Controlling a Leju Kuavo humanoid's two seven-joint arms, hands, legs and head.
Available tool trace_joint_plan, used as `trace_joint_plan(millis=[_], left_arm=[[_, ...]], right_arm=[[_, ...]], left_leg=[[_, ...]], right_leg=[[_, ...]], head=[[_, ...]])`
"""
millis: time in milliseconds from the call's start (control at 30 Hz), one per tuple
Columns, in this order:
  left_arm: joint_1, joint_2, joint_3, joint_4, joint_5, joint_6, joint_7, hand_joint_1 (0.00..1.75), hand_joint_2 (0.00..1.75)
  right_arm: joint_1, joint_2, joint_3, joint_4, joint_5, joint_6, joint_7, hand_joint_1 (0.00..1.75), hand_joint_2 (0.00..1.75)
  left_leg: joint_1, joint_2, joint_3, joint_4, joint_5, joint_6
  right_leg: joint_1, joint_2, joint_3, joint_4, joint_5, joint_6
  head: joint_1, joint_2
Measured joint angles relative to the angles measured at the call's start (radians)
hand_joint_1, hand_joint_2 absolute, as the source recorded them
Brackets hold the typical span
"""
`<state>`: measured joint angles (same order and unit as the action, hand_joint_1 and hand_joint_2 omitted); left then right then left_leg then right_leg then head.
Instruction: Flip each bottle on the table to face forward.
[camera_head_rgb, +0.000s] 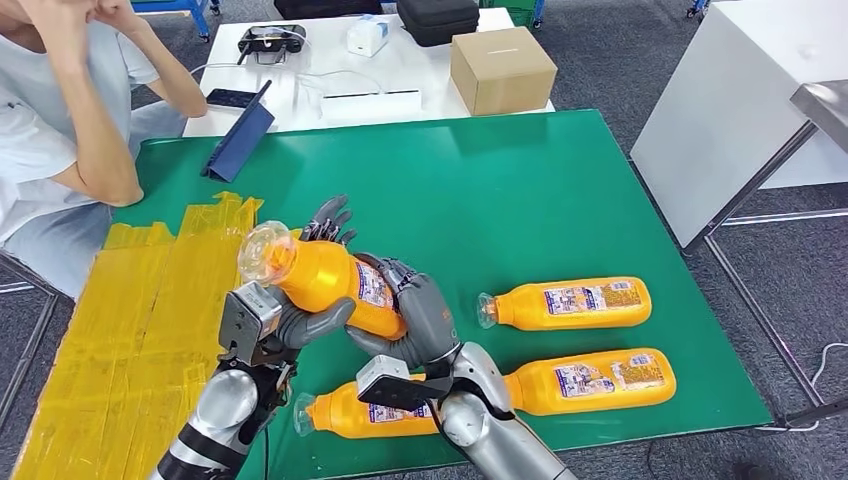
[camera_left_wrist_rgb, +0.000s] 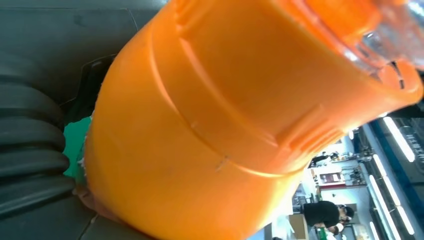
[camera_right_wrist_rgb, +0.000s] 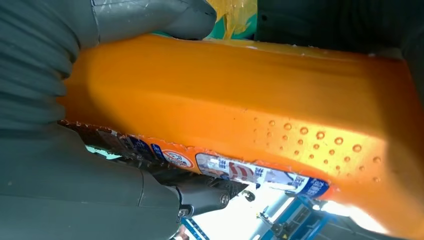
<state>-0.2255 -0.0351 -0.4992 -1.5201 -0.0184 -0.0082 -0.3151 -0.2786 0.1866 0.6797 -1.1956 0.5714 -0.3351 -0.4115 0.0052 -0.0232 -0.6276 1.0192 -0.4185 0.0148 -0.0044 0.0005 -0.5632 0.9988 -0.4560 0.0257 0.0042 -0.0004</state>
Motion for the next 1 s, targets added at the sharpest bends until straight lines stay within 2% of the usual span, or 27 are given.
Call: trace_joint_plan(millis=[67, 100, 700, 733, 833, 867, 1000], left_arm=[[0.000, 0.000, 0.004, 0.001, -0.002, 0.004, 0.001, 1.48, 1.75], [0.001, 0.000, 0.006, 0.001, -0.003, 0.008, 0.002, 1.75, 1.75], [0.016, -0.001, 0.020, 0.002, -0.010, 0.031, 0.000, 1.75, 1.75], [0.016, -0.001, 0.020, 0.002, -0.011, 0.033, 0.000, 1.75, 1.75], [0.016, -0.001, 0.020, 0.002, -0.011, 0.035, 0.000, 1.75, 1.75], [0.016, -0.001, 0.020, 0.002, -0.012, 0.038, -0.001, 1.75, 1.75], [0.016, -0.003, 0.020, -0.001, -0.071, 0.113, -0.017, 1.75, 1.75]], right_arm=[[-0.006, -0.001, 0.006, 0.002, 0.008, 0.001, 0.003, 1.75, 1.75], [-0.009, -0.002, 0.008, 0.002, 0.010, 0.002, 0.004, 1.75, 1.75], [-0.009, -0.008, 0.030, 0.011, -0.009, -0.001, 0.012, 1.75, 1.75], [-0.008, -0.008, 0.030, 0.011, -0.011, -0.001, 0.011, 1.47, 1.75], [-0.005, -0.008, 0.030, 0.011, -0.017, -0.003, 0.009, 0.19, 1.75], [-0.003, -0.008, 0.030, 0.011, -0.020, -0.006, 0.006, 0.03, 1.75], [0.023, -0.008, 0.030, -0.005, -0.045, -0.039, -0.008, 0.00, 1.75]], left_leg=[[0.000, 0.000, 0.000, 0.000, 0.000, 0.000], [0.000, 0.000, 0.000, 0.000, 0.000, 0.000], [0.000, 0.000, 0.000, 0.000, 0.000, 0.000], [0.000, 0.000, 0.000, 0.000, 0.000, 0.000], [0.000, 0.000, 0.000, 0.000, 0.000, 0.000], [0.000, 0.000, 0.000, 0.000, 0.000, 0.000], [0.000, 0.000, 0.000, 0.000, 0.000, 0.000]], right_leg=[[0.000, 0.000, 0.000, 0.000, 0.000, 0.000], [0.000, 0.000, 0.000, 0.000, 0.000, 0.000], [0.000, 0.000, 0.000, 0.000, 0.000, 0.000], [0.000, 0.000, 0.000, 0.000, 0.000, 0.000], [0.000, 0.000, 0.000, 0.000, 0.000, 0.000], [0.000, 0.000, 0.000, 0.000, 0.000, 0.000], [0.000, 0.000, 0.000, 0.000, 0.000, 0.000]], head=[[0.000, 0.000], [0.000, 0.000], [0.000, 0.000], [0.000, 0.000], [0.000, 0.000], [0.000, 0.000], [0.000, 0.000]])
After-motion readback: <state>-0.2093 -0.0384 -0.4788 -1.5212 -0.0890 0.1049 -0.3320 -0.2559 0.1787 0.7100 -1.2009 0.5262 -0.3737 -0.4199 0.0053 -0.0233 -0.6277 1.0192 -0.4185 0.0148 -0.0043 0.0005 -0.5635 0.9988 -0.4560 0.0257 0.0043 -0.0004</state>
